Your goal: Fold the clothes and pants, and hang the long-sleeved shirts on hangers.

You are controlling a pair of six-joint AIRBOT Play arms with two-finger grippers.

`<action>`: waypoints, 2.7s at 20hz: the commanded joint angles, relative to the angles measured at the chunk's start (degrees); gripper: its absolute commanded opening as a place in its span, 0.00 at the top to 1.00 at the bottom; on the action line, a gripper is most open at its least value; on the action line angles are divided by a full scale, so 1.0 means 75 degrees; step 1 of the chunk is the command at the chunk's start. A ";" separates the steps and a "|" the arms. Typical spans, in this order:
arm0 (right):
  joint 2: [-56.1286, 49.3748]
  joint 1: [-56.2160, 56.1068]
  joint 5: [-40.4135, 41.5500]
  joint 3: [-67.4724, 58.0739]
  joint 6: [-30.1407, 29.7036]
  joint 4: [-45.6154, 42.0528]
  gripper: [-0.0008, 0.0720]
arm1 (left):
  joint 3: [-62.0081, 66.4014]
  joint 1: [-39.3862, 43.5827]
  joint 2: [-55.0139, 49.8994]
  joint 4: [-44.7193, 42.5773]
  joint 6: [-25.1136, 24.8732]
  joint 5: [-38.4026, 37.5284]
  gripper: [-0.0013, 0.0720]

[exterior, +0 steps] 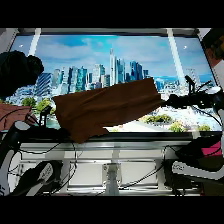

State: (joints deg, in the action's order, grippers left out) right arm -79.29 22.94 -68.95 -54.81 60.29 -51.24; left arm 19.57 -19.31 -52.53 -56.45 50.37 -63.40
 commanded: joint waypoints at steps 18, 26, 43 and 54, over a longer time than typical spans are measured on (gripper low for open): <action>0.0003 0.0006 -0.0015 -0.0009 0.0009 0.0006 0.97 | -0.0029 0.0539 0.0003 -0.0035 0.0076 -0.0085 0.32; 0.0003 0.0006 -0.0073 -0.0009 0.0009 0.0006 0.97 | -0.0015 0.1003 0.0006 0.1035 -0.0236 0.1195 0.70; 0.1437 -0.0003 0.0187 -0.0009 0.0006 0.1475 0.98 | 0.3692 -0.0475 0.0038 0.1696 -0.0434 -0.2975 0.96; 0.1486 -0.1967 0.5729 0.0000 0.0070 0.2582 0.98 | 0.3532 -0.1690 -0.0784 0.1708 -0.0204 -0.1058 0.96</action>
State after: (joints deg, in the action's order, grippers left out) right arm -67.59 13.26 -38.54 -54.81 60.60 -29.78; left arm 46.63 -31.35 -55.51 -43.57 48.69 -76.01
